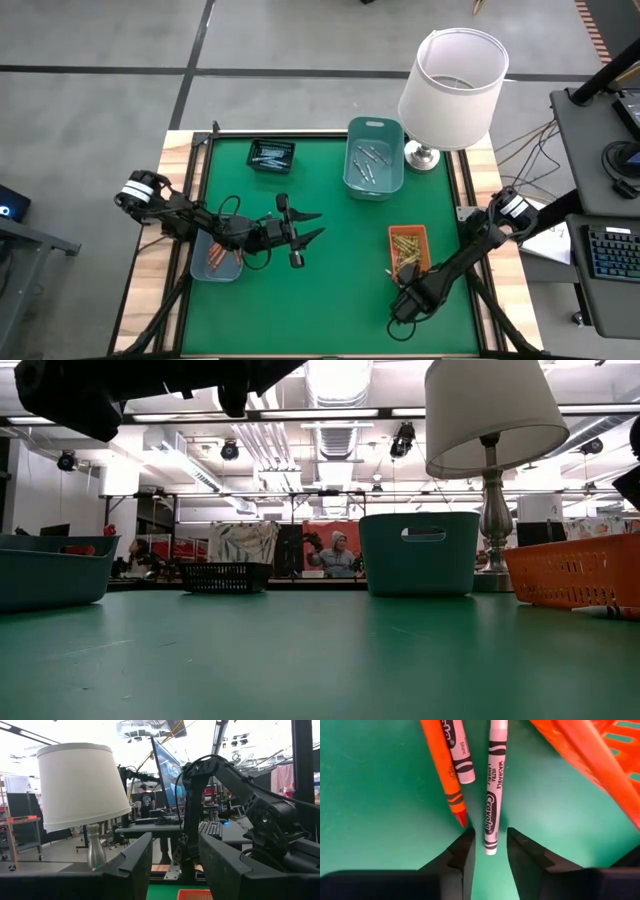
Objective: Sort crayons
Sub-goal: Put the white crayon into the green bin
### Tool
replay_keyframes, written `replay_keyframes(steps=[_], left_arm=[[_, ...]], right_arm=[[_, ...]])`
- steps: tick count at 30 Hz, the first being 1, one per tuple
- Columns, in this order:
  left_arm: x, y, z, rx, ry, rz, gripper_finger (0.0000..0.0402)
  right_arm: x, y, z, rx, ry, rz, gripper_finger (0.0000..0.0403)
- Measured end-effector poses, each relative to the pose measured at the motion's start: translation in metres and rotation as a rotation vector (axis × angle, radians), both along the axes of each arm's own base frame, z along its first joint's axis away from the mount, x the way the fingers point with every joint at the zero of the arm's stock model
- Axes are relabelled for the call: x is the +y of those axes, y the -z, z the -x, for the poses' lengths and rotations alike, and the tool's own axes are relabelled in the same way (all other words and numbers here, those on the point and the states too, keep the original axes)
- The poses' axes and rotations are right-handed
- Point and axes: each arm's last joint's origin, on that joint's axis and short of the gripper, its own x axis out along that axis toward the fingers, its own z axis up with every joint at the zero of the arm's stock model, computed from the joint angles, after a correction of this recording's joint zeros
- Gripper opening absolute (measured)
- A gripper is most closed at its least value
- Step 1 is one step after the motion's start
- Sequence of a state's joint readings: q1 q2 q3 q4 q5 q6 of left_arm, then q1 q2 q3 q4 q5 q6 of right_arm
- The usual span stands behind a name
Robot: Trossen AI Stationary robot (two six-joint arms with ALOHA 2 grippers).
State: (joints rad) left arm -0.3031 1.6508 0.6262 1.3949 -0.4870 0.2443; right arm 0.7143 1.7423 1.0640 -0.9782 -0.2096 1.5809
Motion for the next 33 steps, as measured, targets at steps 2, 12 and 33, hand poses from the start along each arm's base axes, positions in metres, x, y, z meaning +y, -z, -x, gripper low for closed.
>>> replay_keyframes(steps=[2,12,33], left_arm=[[0.0,0.0,0.0,0.003,0.001,-0.001,0.0143],[-0.001,0.001,0.0,0.007,0.003,-0.002,0.0143],[-0.003,0.002,0.0,0.014,0.02,0.021,0.0143]], right_arm=[[0.0,0.0,0.0,0.0,-0.003,0.0,0.0093],[0.0,0.001,0.0,0.003,-0.003,0.001,0.0028],[0.006,-0.043,0.017,0.053,0.006,-0.315,0.0009]])
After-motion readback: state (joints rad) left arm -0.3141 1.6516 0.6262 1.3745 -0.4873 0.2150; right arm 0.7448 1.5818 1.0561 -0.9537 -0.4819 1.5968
